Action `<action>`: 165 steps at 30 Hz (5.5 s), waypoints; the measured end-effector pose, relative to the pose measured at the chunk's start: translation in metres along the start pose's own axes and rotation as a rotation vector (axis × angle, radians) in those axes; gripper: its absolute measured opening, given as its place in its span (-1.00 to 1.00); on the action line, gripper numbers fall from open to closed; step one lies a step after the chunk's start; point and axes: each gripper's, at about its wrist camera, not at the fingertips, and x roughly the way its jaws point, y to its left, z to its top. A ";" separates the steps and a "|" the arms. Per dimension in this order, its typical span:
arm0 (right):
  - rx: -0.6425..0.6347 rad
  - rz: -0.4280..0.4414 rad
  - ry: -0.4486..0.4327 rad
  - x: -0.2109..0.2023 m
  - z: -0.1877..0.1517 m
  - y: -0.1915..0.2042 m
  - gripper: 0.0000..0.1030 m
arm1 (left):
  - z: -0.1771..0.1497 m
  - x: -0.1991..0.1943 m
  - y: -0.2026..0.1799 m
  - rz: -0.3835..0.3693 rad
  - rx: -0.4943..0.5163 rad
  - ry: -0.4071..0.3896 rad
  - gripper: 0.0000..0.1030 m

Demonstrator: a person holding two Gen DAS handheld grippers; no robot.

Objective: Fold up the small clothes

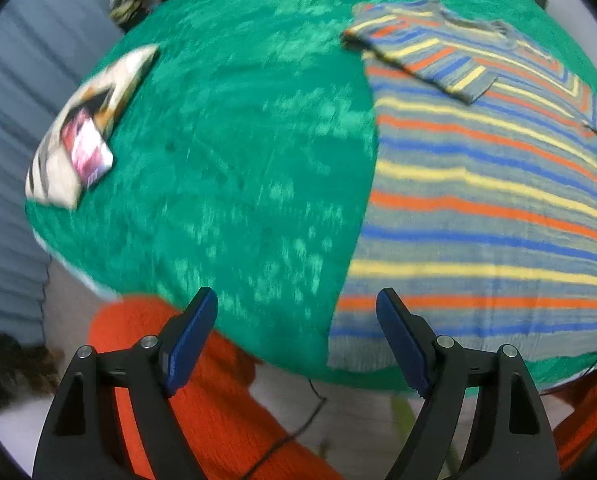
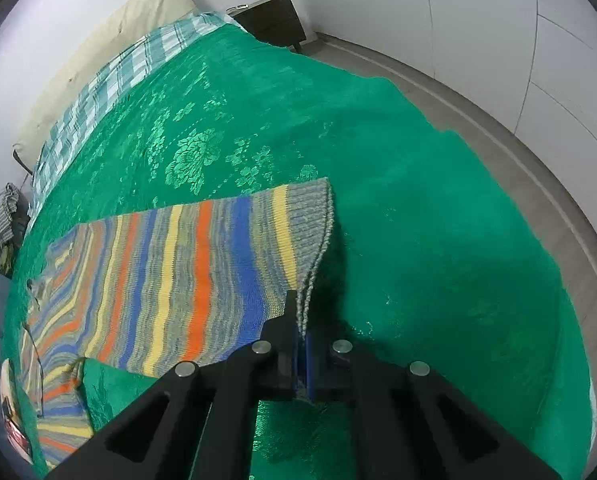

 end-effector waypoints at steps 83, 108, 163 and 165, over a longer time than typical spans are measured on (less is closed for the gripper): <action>-0.254 -0.099 -0.118 -0.092 -0.166 0.086 0.93 | 0.051 0.150 0.085 -0.188 -0.303 -0.119 0.99; -0.323 -0.230 -0.037 -0.051 -0.191 0.087 1.00 | 0.029 0.152 0.065 -0.088 -0.205 -0.209 0.99; -0.335 -0.249 -0.066 -0.052 -0.196 0.090 1.00 | 0.022 0.149 0.058 -0.060 -0.205 -0.250 0.99; -0.335 -0.249 -0.066 -0.052 -0.196 0.090 1.00 | 0.022 0.149 0.058 -0.060 -0.205 -0.250 0.99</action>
